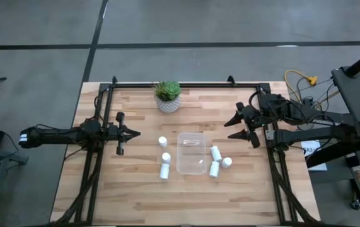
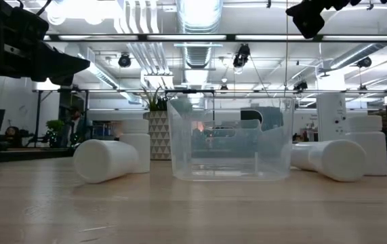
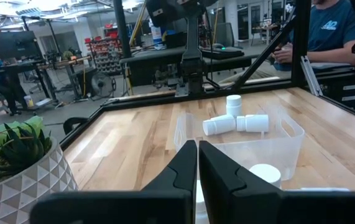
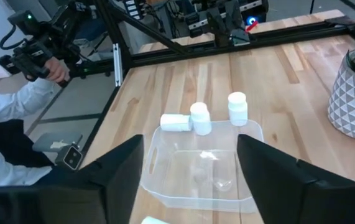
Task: Pick and place pill bottles into a basket
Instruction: Put the white medicine bottle into the transparent bin
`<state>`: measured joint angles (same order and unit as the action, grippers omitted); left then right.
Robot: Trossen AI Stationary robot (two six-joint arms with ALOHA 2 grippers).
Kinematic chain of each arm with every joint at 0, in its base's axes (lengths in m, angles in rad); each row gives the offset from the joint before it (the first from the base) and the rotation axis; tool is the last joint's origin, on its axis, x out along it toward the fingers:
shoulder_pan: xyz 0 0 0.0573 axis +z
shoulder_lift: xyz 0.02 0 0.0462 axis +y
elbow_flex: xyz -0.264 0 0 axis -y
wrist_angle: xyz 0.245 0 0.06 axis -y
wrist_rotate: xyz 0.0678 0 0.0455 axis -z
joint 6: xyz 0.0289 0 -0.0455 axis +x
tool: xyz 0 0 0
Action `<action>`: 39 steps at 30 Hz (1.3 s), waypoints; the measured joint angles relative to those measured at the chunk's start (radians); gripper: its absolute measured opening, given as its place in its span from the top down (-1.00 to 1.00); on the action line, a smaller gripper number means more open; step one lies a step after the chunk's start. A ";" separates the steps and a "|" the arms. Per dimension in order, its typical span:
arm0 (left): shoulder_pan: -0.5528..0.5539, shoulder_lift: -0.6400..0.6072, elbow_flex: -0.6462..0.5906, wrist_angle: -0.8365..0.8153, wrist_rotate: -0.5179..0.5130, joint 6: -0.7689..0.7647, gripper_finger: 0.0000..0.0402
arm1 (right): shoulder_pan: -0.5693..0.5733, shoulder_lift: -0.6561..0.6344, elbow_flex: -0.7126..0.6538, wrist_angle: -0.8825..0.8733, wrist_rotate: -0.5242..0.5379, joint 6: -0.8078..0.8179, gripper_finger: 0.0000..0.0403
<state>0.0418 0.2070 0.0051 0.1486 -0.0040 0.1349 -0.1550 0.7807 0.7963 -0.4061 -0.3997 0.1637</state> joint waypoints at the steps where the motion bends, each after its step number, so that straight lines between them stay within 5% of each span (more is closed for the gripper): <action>1: 0.000 0.000 0.000 0.000 0.000 0.000 1.00 | 0.000 0.002 0.000 0.000 -0.005 0.010 -0.30; 9: 0.000 0.000 0.000 0.000 0.000 0.000 1.00 | 0.000 0.013 0.000 0.003 -0.021 0.069 -0.41; 31: 0.000 0.001 0.000 0.000 0.000 0.000 1.00 | 0.101 0.035 0.020 -0.061 -0.018 0.070 -0.30; 39: 0.000 0.001 0.000 0.000 0.000 0.000 1.00 | 0.225 0.140 0.220 -0.388 0.249 0.062 -0.28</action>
<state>0.0420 0.2077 0.0051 0.1490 -0.0036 0.1345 0.0704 0.9204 1.0160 -0.7942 -0.1507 0.2253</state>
